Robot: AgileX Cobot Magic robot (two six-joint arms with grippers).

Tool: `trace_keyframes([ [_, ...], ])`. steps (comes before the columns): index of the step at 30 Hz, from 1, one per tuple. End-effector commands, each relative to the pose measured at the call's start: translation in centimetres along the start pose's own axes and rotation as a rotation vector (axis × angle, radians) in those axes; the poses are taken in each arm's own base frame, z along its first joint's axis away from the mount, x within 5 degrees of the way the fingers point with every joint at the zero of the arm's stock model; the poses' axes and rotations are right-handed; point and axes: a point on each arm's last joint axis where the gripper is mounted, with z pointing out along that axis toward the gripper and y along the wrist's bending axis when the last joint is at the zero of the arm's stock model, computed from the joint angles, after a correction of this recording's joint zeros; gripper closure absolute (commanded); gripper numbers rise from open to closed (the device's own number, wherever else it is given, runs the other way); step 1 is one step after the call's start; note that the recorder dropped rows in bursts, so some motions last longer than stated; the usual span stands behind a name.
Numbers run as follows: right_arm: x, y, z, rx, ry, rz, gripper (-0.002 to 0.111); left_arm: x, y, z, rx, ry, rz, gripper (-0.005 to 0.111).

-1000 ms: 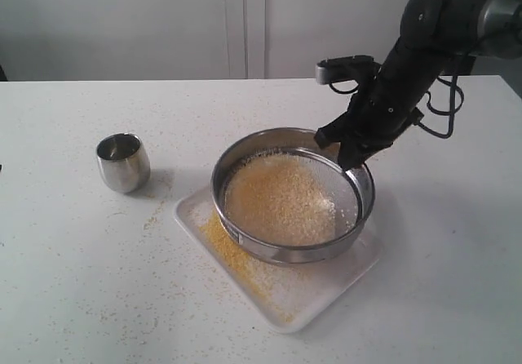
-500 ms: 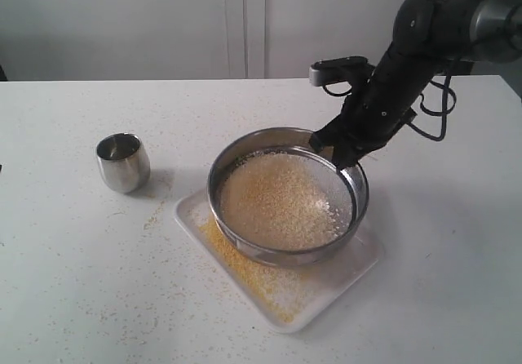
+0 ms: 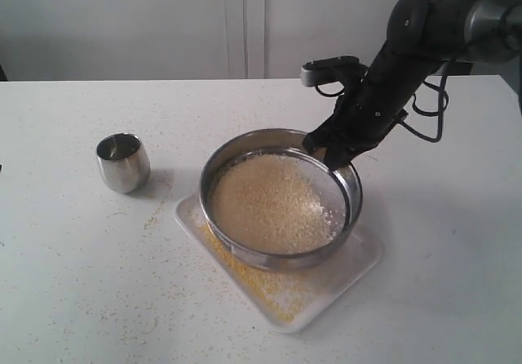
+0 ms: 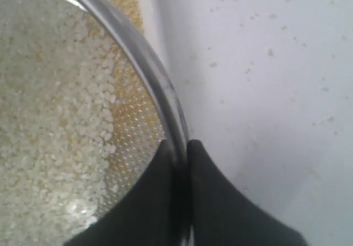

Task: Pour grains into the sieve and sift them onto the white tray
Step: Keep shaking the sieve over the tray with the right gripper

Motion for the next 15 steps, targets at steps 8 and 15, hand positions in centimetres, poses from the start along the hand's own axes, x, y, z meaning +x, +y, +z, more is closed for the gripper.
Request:
trace_keyframes([
  [8,0.0,-0.9,-0.8,0.016,-0.033,0.169,0.108,0.3,-0.2,-0.1,0.009,0.009,0.001,0.107],
  [15,0.6,-0.2,-0.8,-0.033,0.042,-0.073,0.108,0.3,-0.2,-0.1,0.009,0.009,0.001,0.107],
])
